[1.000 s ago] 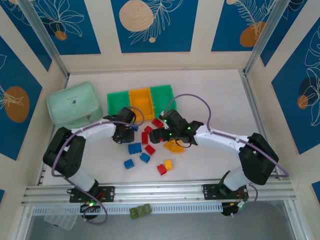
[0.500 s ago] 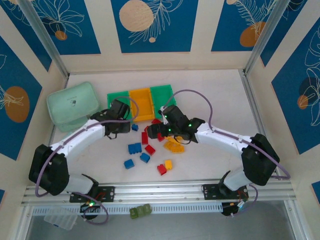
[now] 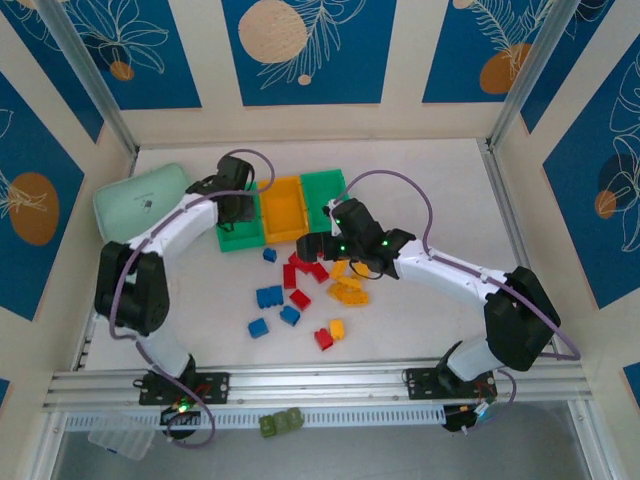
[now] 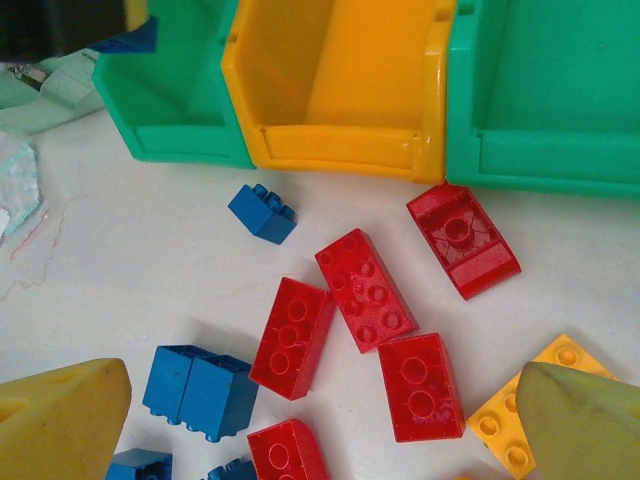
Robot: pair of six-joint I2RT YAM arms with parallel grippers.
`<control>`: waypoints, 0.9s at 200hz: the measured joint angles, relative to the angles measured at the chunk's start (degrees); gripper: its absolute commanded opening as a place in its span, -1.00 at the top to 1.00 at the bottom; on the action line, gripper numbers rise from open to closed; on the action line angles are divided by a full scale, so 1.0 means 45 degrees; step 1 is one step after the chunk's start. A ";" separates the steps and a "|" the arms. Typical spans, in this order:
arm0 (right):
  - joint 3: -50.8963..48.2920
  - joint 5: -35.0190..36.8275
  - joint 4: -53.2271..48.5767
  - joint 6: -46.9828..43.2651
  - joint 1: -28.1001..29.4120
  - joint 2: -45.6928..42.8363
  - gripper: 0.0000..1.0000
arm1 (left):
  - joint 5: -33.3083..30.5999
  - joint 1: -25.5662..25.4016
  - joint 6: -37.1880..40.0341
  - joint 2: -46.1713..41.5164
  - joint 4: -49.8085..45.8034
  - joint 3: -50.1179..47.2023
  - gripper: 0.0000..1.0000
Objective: Sort the legos into containers by color
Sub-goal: Place the lego in the container.
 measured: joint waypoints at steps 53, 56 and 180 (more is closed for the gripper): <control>0.0000 0.0005 0.0170 -0.0010 -0.0029 0.0126 -0.98 | -0.0058 0.0627 0.0000 0.2380 0.0262 0.1525 -0.01; 0.0000 0.0005 0.0170 -0.0010 -0.0044 0.0126 -0.98 | -0.0053 0.0631 -0.0005 0.2448 0.0257 0.1583 -0.03; -0.0053 -0.0010 -0.0165 -0.0209 -0.0384 0.0097 -0.98 | 0.1331 0.0578 0.0189 0.0277 0.0121 0.0544 -0.26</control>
